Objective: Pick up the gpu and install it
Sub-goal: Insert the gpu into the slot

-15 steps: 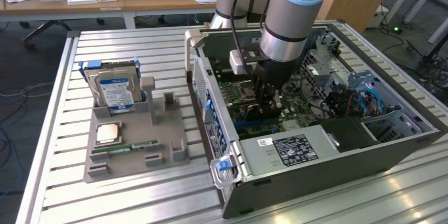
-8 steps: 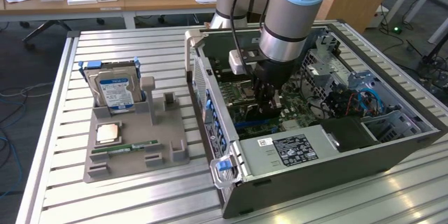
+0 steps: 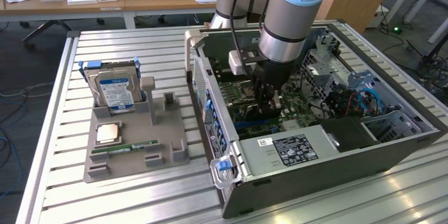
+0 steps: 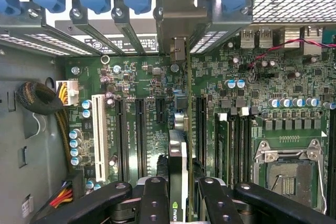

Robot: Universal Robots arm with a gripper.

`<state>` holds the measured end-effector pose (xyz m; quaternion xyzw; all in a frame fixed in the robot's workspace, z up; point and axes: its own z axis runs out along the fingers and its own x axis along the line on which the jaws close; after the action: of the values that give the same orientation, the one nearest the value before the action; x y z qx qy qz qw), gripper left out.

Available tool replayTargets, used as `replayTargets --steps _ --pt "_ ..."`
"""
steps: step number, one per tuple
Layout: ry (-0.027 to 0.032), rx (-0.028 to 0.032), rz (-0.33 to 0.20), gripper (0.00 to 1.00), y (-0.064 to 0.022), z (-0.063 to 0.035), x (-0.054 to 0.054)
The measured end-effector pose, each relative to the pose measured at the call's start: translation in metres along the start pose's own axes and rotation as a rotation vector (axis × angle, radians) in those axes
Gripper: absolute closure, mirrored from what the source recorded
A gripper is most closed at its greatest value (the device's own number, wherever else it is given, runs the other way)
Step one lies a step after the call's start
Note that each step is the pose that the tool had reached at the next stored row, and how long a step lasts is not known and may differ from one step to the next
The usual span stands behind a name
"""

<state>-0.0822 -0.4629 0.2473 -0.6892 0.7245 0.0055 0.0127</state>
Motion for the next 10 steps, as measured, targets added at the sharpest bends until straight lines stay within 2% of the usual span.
replayTargets --steps 10 --pt "0.0000 -0.0002 0.000 0.73 0.0002 0.0023 0.0001"
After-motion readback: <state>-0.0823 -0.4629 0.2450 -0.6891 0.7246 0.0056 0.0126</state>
